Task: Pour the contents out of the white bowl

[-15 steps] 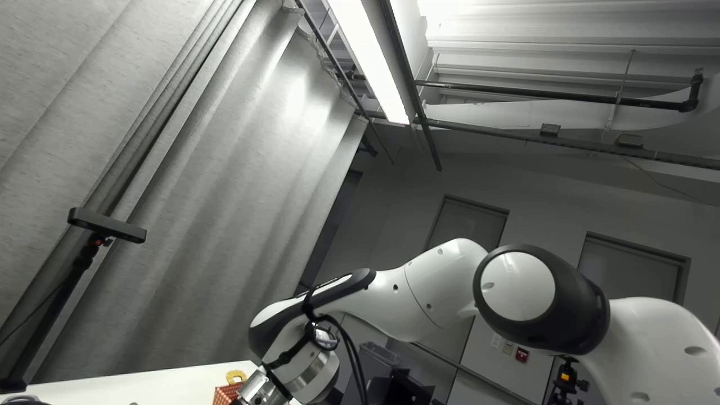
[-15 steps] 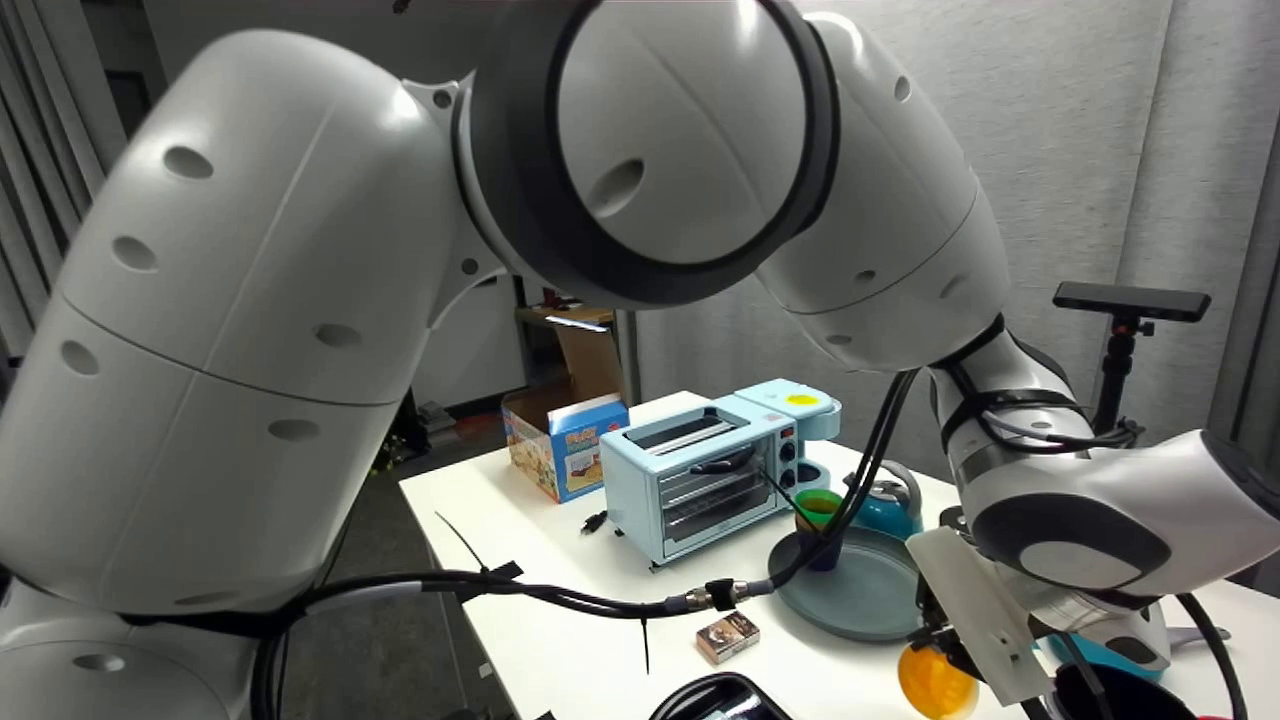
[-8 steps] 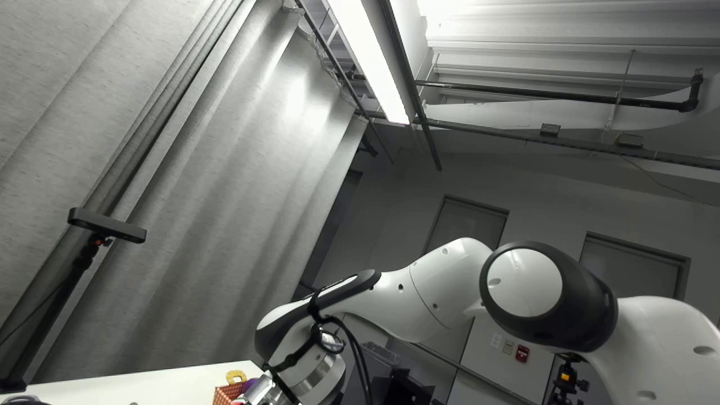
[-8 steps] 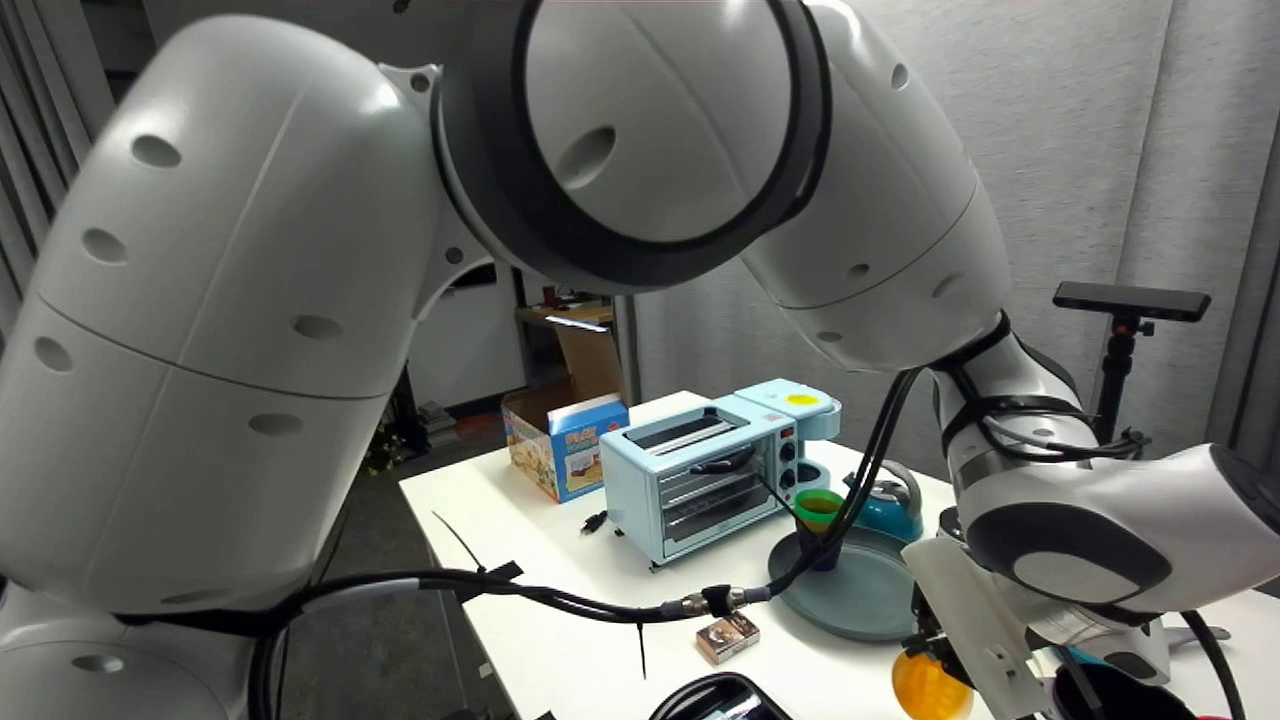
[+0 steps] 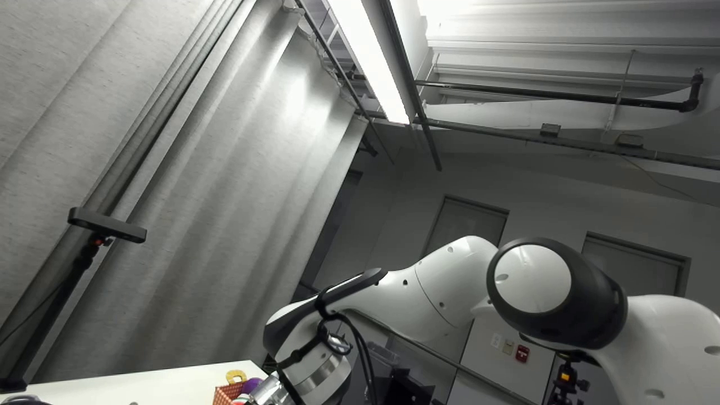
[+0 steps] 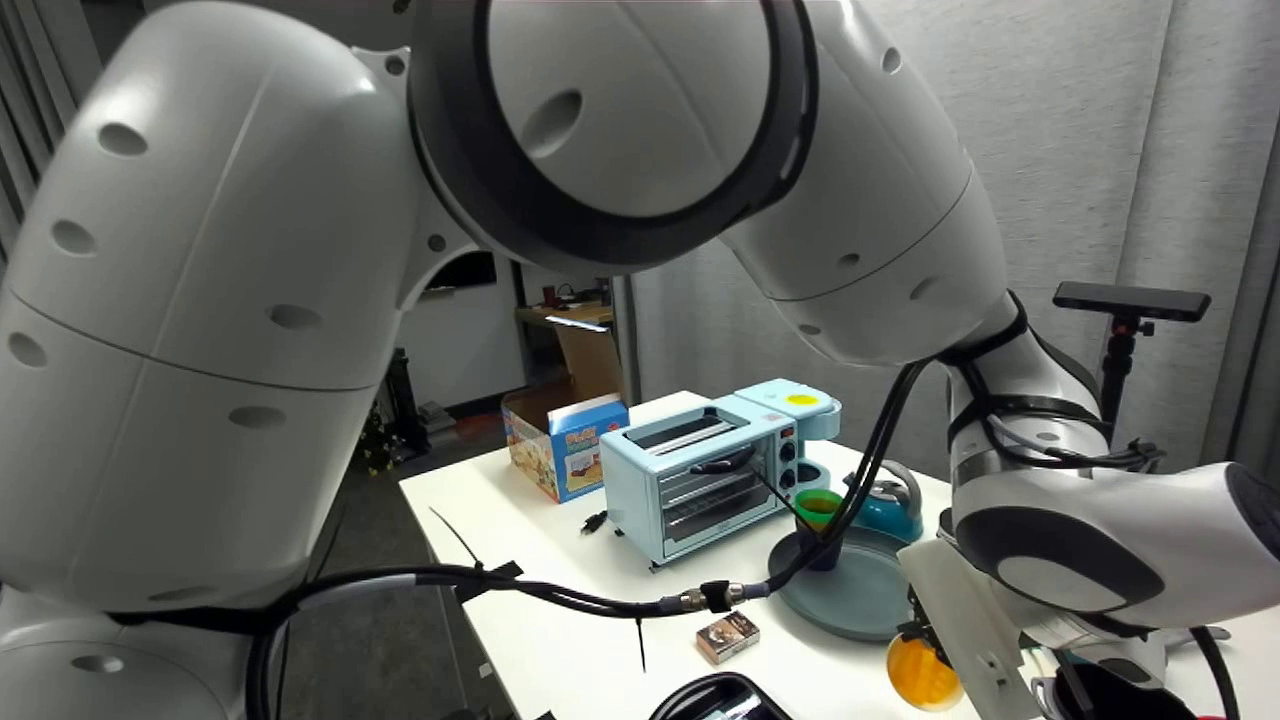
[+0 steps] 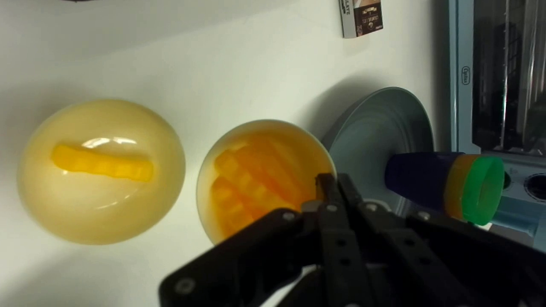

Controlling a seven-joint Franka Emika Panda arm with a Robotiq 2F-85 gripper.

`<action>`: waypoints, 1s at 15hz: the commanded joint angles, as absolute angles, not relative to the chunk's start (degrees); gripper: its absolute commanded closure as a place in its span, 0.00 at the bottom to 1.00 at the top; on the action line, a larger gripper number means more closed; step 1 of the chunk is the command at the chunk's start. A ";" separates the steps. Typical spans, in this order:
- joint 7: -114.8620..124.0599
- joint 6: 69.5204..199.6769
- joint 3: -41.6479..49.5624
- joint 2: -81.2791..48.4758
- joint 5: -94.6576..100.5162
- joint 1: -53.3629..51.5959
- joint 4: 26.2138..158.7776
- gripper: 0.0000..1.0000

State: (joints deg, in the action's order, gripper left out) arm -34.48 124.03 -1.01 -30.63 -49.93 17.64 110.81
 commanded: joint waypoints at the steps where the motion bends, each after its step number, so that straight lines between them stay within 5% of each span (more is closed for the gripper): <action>1: -38.96 124.68 -0.55 -28.43 -53.97 18.08 113.46 0.99; 15: -43.71 125.06 2.14 -25.37 -56.58 17.87 117.59 0.99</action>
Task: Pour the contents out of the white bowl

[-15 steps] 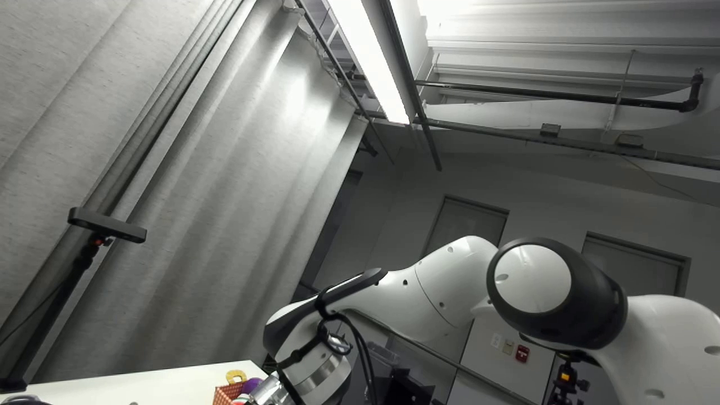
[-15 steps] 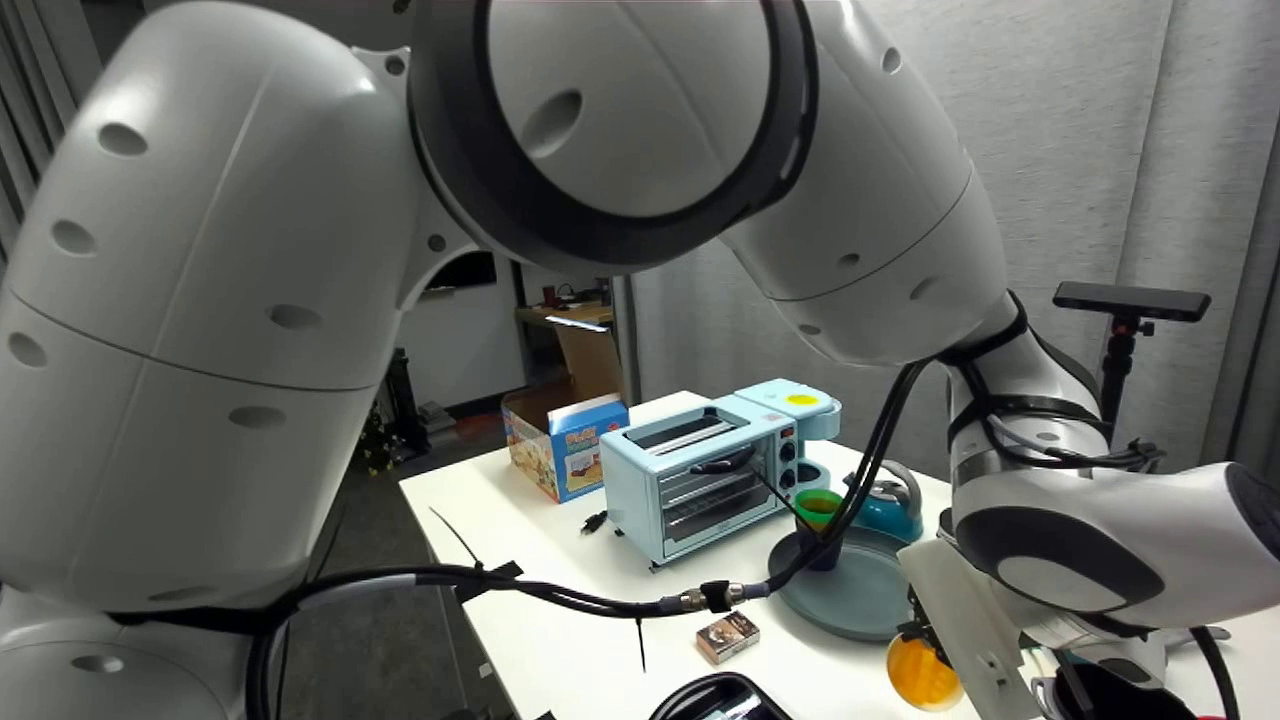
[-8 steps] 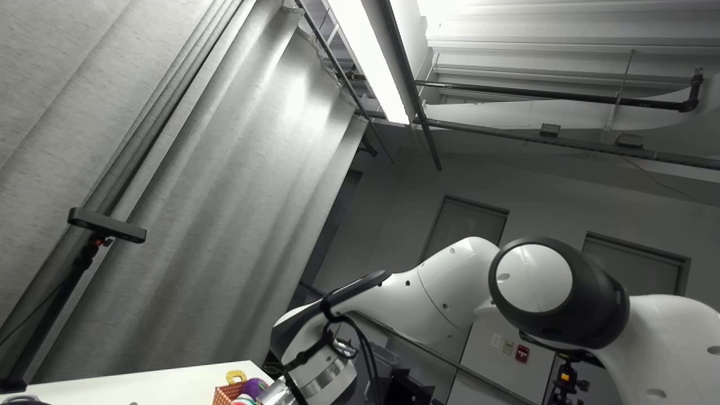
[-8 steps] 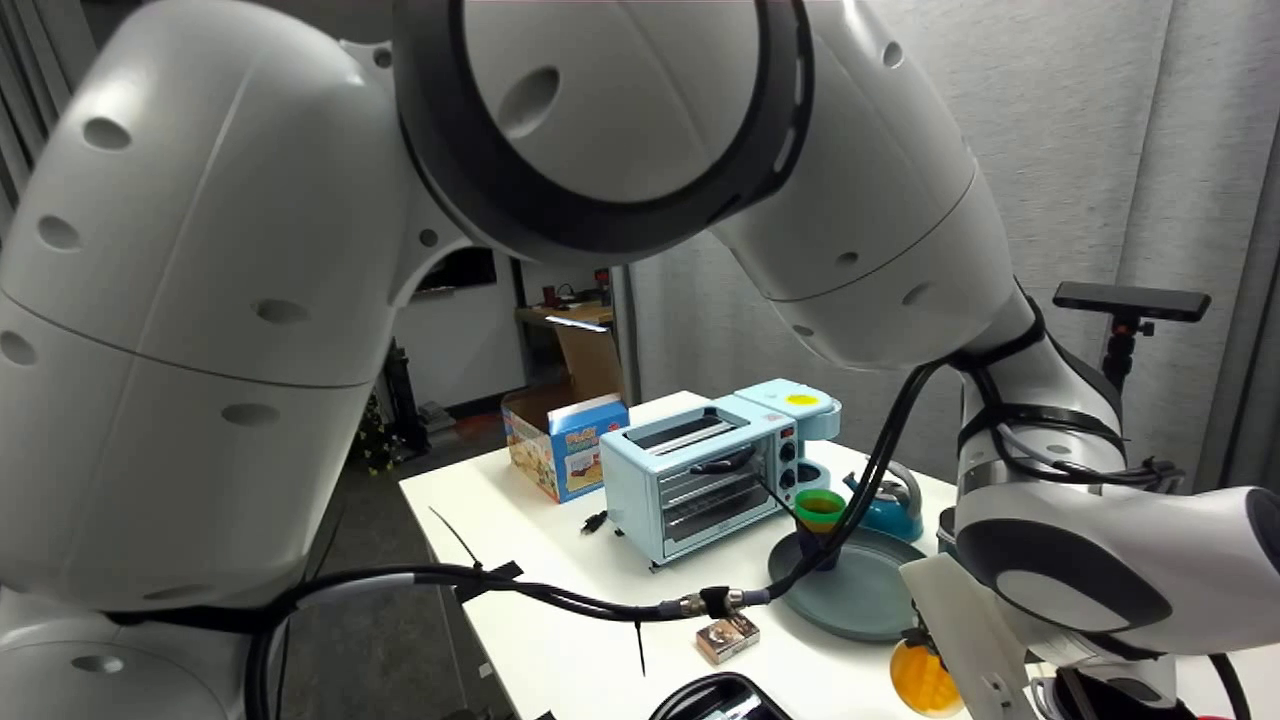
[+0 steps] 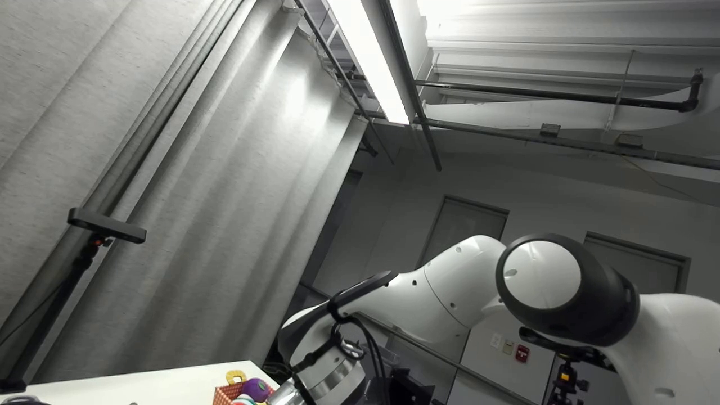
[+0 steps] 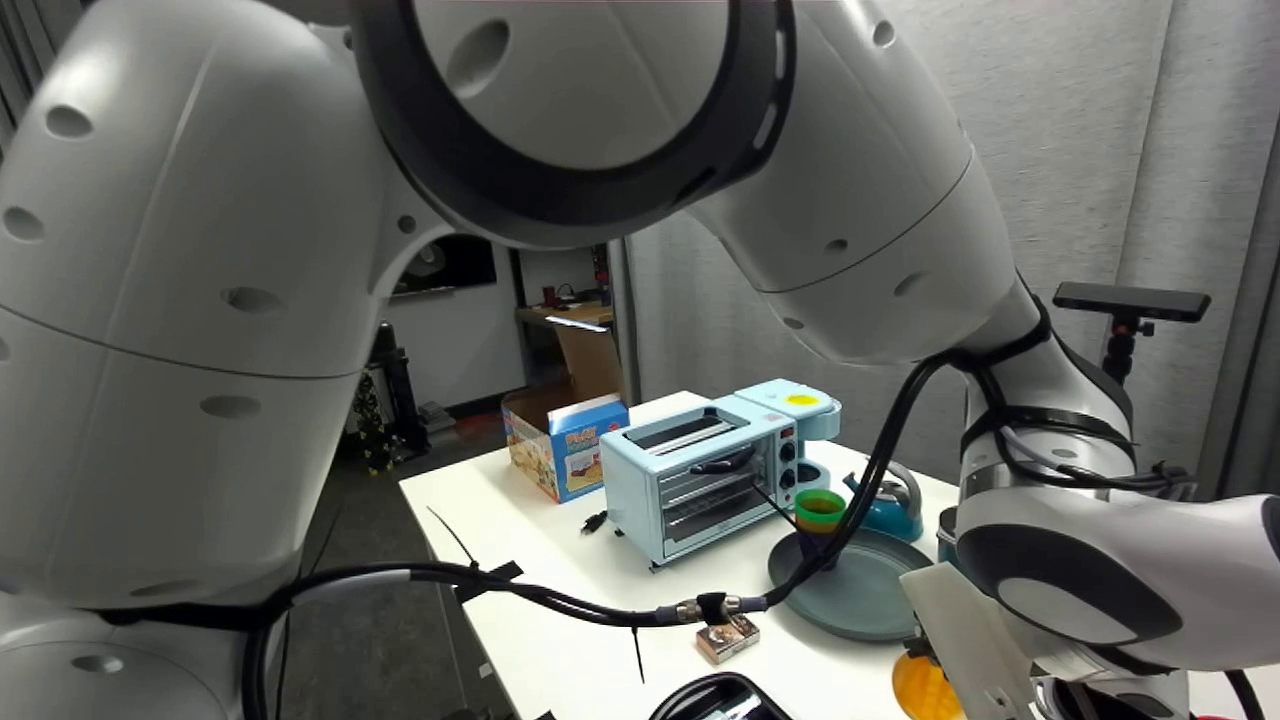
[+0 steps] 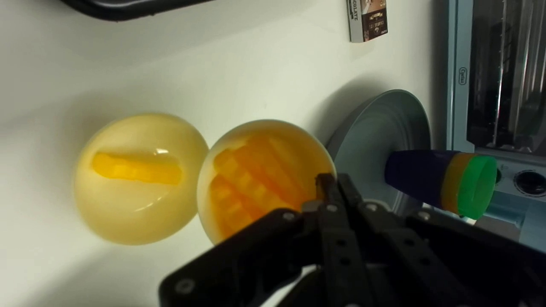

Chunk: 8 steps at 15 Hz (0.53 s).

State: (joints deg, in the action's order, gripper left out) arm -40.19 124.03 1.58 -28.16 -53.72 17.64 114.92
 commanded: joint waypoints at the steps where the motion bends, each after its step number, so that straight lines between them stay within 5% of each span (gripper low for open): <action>1: -44.54 124.97 2.36 -25.17 -57.23 17.94 117.73 0.99; 8: -52.06 123.06 3.53 -24.35 -62.79 18.02 118.88 0.99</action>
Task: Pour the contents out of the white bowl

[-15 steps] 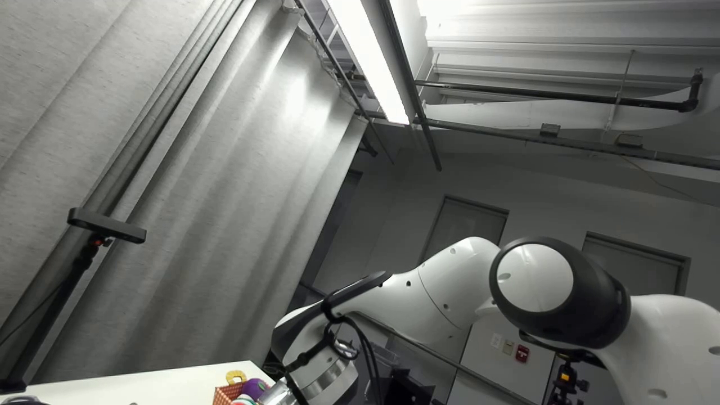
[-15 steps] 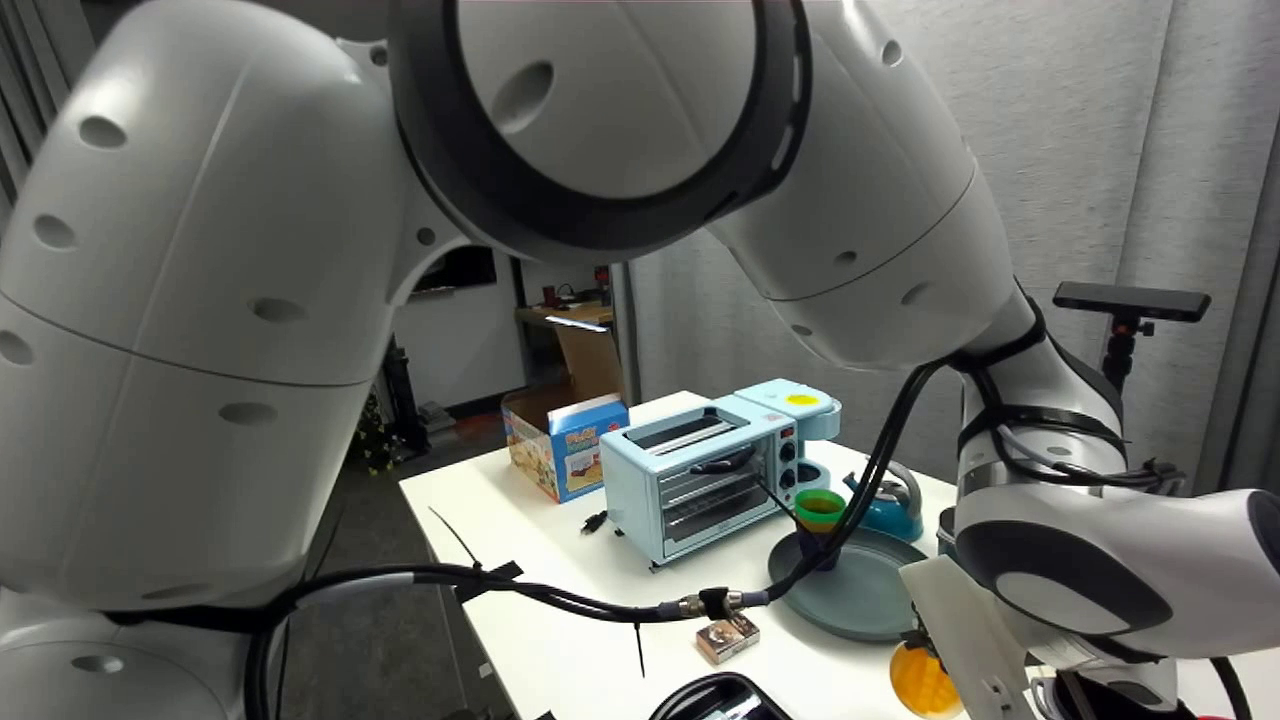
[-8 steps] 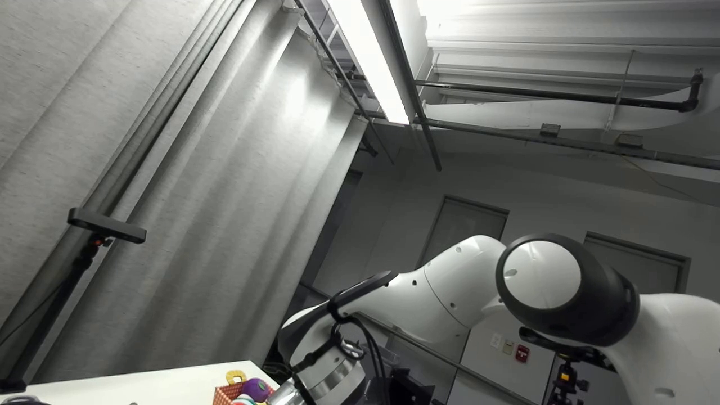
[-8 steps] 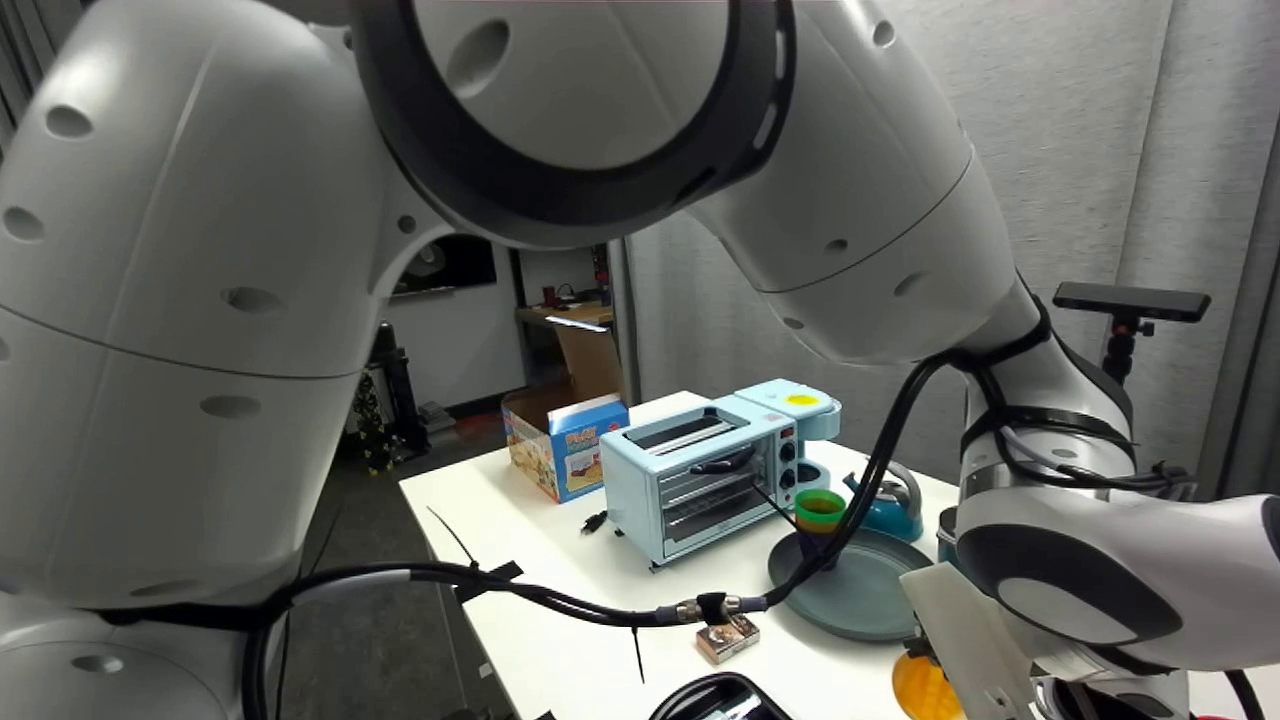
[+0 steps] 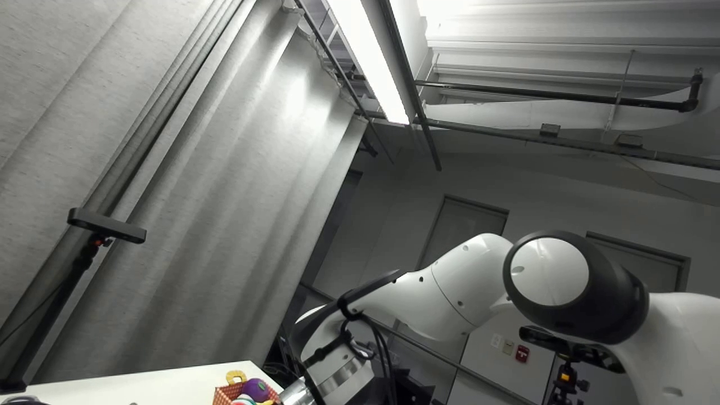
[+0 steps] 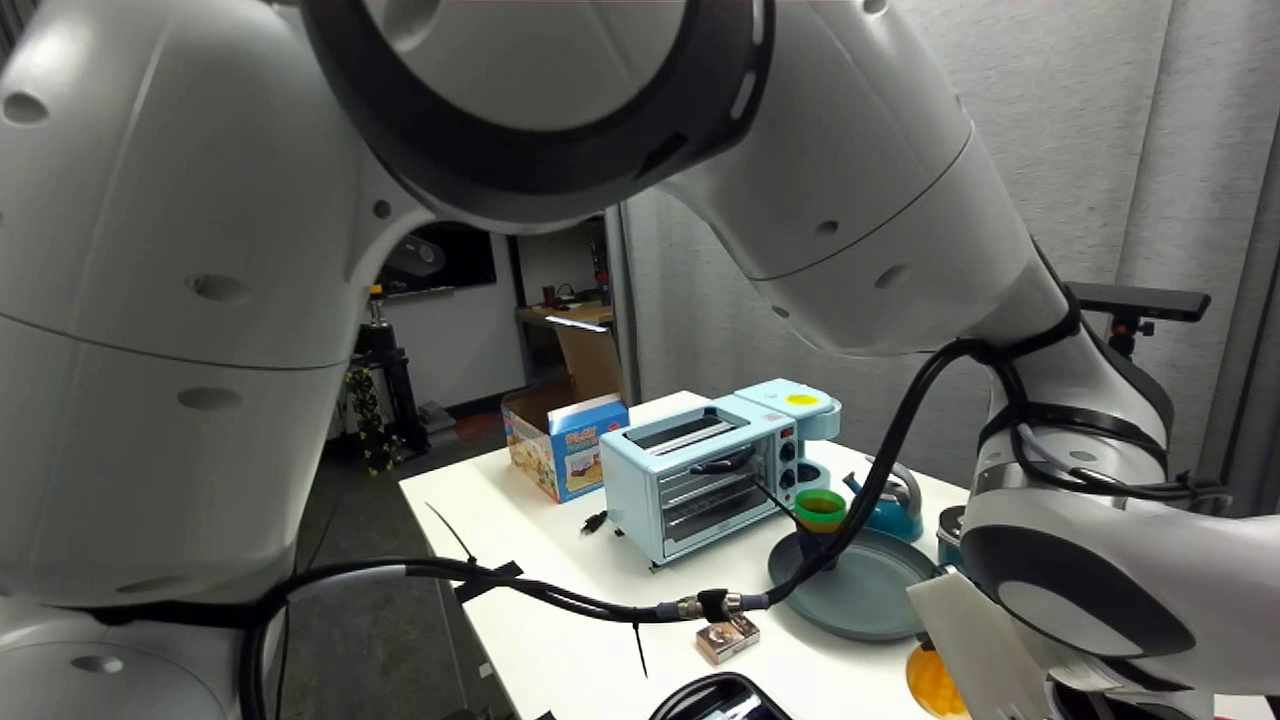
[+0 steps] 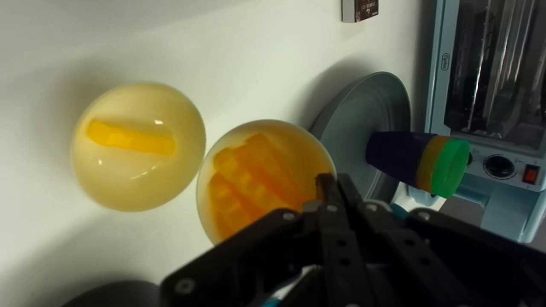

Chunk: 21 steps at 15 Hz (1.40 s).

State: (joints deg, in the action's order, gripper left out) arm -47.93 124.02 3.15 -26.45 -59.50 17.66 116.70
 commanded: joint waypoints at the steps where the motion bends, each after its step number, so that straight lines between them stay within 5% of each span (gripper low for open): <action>1: -53.19 122.57 3.58 -24.25 -63.66 18.05 119.04 0.99; 21: -57.04 121.79 5.19 -24.24 -68.74 17.02 120.13 0.99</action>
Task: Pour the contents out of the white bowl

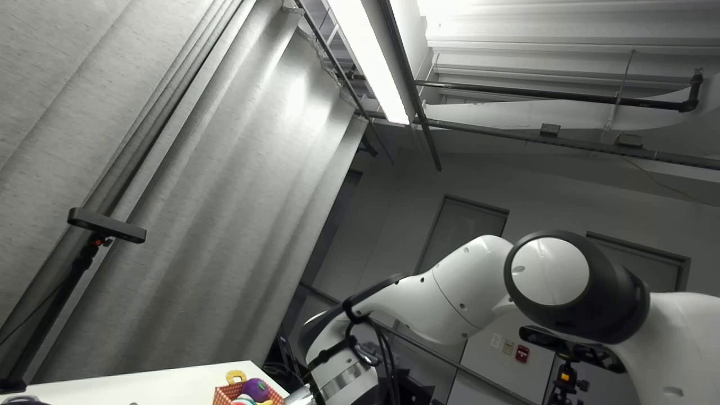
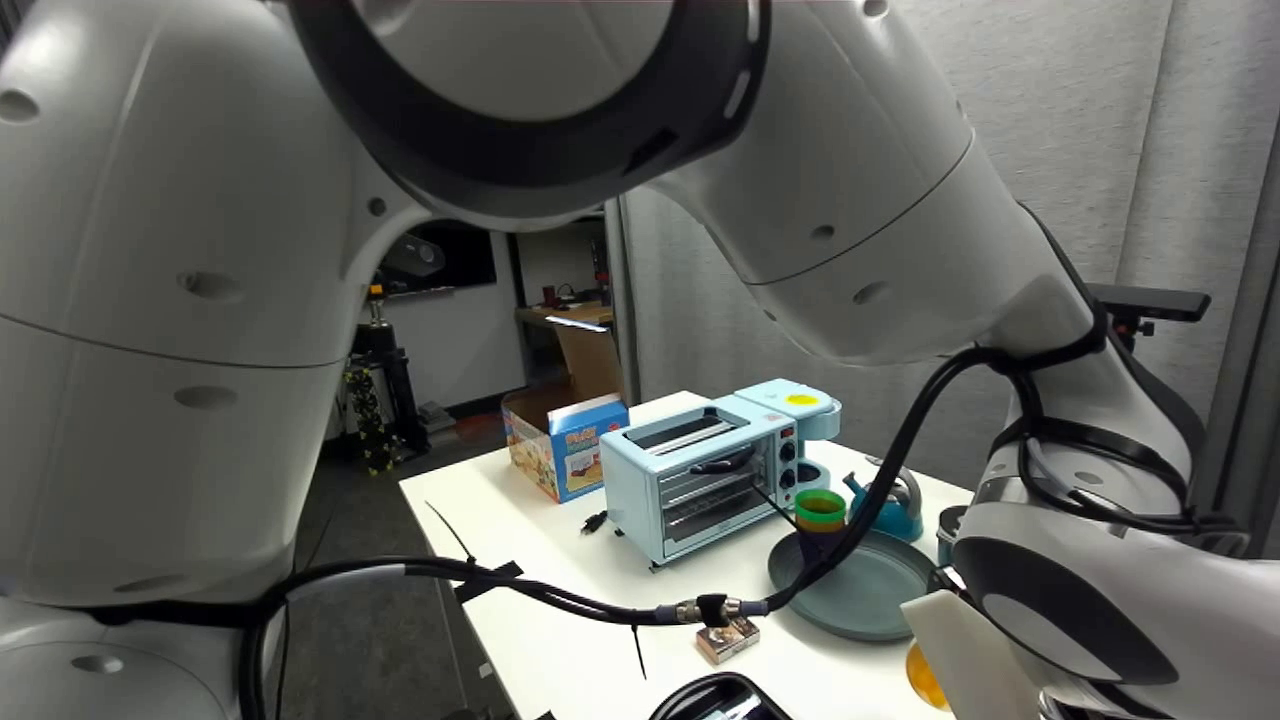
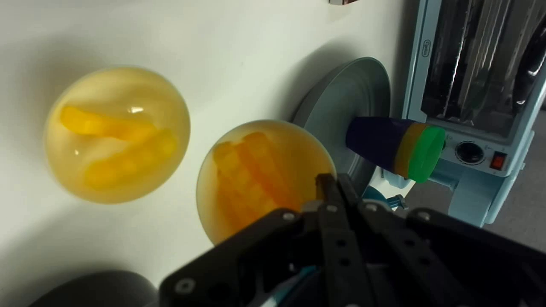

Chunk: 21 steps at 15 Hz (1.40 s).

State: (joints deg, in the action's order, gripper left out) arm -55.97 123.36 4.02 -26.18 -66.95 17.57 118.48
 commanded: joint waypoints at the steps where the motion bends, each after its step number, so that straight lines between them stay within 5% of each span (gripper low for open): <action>1: -57.21 121.66 5.17 -24.22 -68.80 17.06 120.13 0.99; 21: -56.37 121.20 6.79 -24.19 -69.16 16.24 120.58 0.99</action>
State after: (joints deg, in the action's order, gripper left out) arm -56.24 121.58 5.67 -26.06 -68.53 17.26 119.00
